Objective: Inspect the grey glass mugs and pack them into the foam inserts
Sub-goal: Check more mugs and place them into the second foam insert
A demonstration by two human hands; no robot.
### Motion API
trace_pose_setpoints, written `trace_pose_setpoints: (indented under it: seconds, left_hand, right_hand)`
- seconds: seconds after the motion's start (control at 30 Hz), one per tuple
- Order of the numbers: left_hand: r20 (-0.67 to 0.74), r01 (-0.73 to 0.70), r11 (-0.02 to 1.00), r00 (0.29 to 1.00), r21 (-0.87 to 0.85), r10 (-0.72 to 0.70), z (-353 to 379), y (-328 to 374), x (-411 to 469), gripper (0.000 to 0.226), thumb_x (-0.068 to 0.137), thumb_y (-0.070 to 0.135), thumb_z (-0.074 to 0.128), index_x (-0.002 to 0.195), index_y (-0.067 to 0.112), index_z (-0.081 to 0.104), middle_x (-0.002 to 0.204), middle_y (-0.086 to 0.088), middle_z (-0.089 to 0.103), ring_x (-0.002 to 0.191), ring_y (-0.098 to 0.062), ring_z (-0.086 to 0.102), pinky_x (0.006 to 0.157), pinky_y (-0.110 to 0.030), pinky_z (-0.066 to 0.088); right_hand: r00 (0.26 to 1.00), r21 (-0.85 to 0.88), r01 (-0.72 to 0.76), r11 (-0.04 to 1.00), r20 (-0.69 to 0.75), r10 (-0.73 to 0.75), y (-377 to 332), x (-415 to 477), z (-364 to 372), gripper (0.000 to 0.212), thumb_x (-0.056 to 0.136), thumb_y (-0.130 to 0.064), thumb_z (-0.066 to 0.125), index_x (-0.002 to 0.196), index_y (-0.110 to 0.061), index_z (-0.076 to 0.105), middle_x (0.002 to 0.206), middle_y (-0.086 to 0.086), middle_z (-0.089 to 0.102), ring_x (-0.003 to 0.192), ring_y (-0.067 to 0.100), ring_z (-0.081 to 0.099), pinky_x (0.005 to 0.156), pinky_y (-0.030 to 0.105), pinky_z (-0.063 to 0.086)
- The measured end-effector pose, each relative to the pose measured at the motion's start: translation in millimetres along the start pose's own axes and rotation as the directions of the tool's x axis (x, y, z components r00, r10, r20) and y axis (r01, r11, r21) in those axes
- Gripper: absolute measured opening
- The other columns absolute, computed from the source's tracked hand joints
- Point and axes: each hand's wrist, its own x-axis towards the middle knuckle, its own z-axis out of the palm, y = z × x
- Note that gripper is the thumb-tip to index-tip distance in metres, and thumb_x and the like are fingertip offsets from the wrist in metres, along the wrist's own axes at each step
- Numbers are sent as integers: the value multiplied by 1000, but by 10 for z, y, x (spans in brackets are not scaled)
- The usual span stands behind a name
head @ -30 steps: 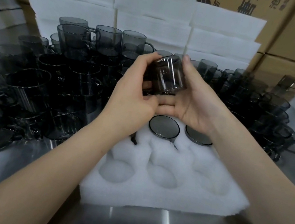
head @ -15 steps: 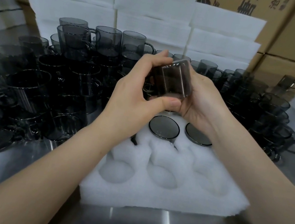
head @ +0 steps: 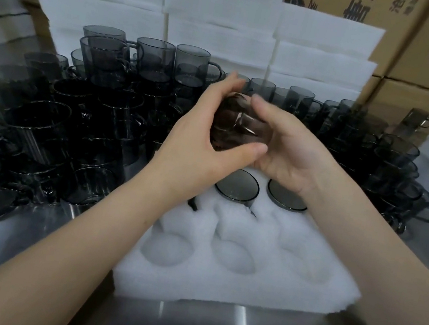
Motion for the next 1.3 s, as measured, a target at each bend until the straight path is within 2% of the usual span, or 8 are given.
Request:
trace_pose_setpoints:
  seconds: [0.2,0.3,0.43,0.53,0.77,1.03,1.17,1.3]
  left_hand:
    - [-20,43,992,999,121,-40,19,20,-4,72,75,33,70,142,24,44,112,50,42,114,20,44,105,-18,37]
    - [-9,41,987,999,153,-40,17,26,-12,84,76,20,78,148,22,36,128,28,46,124,5,47,109,-24,37]
    - [26,1,967,1000,255,-8,41,39,-18,94,74,10,81,151,21,30,145,12,45,126,4,41,103,-4,31]
    - [38,-4,953,999,304,-7,54,36,-10,97,73,11,82,152,22,26,153,5,39,135,-4,39,107,-7,28]
    - [7,47,947,999,316,-53,64,9,1,97,79,18,78,154,22,17,153,0,40,137,-10,40,109,-15,29]
    - [-1,132,974,991,183,-134,36,-25,17,89,86,12,71,154,19,16,149,2,42,134,-8,43,112,-24,34]
    - [9,148,984,989,101,-150,19,-41,31,85,84,1,70,152,18,24,150,2,40,138,-9,38,115,-32,33]
    - [31,93,973,994,209,-101,9,-45,26,84,78,-5,72,149,18,33,135,7,44,125,2,38,106,-6,27]
  right_hand:
    - [994,-145,71,987,-69,-82,19,7,56,26,99,-19,50,121,-22,63,99,3,71,85,20,70,60,37,56]
    - [986,-159,104,982,-110,-122,16,21,72,28,99,-14,49,123,-19,62,99,5,69,84,20,69,60,36,56]
    - [964,-115,154,981,-200,-175,23,47,107,18,98,-8,49,104,-17,64,79,2,67,67,13,67,55,26,53]
    - [960,-132,154,979,-214,-180,40,53,102,15,98,-11,52,94,-19,64,74,0,67,63,12,66,53,25,52]
    - [979,-106,178,978,-84,-187,16,27,92,30,98,-5,39,110,-18,63,108,6,66,91,18,67,71,32,56]
    - [993,-10,116,993,39,-115,0,8,66,46,93,-1,25,132,-9,48,121,14,53,105,29,55,82,40,48]
    - [968,-159,203,966,-118,-223,42,54,72,29,95,-2,37,113,-9,59,103,10,62,95,24,60,74,35,50]
    - [884,-517,225,826,-249,-396,80,52,26,14,95,-16,59,82,-15,63,77,-1,63,76,12,60,68,28,52]
